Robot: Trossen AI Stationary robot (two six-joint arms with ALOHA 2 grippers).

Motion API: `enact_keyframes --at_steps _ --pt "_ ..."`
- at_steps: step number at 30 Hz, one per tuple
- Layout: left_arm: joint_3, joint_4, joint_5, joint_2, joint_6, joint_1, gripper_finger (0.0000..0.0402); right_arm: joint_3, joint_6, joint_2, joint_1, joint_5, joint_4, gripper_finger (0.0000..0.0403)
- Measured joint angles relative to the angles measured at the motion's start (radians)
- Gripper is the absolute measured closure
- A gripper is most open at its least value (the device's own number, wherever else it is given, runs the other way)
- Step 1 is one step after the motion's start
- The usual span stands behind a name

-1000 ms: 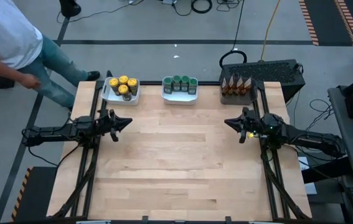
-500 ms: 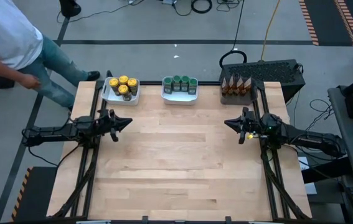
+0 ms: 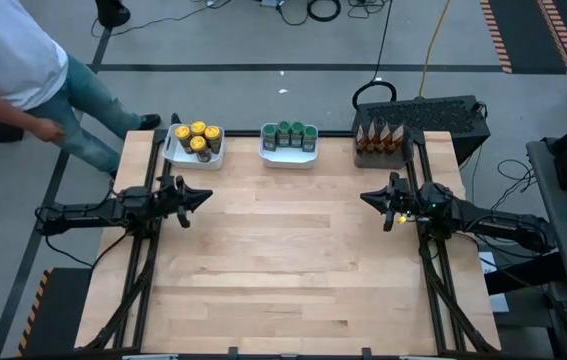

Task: Sort spices by type
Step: Return to Home Position

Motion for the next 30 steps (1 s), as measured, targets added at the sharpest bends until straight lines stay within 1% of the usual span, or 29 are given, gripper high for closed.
enact_keyframes --at_steps 30 --pt "-0.001 -0.001 0.000 0.000 0.000 0.000 0.0393 0.000 0.000 -0.013 0.007 0.001 -0.001 0.0403"
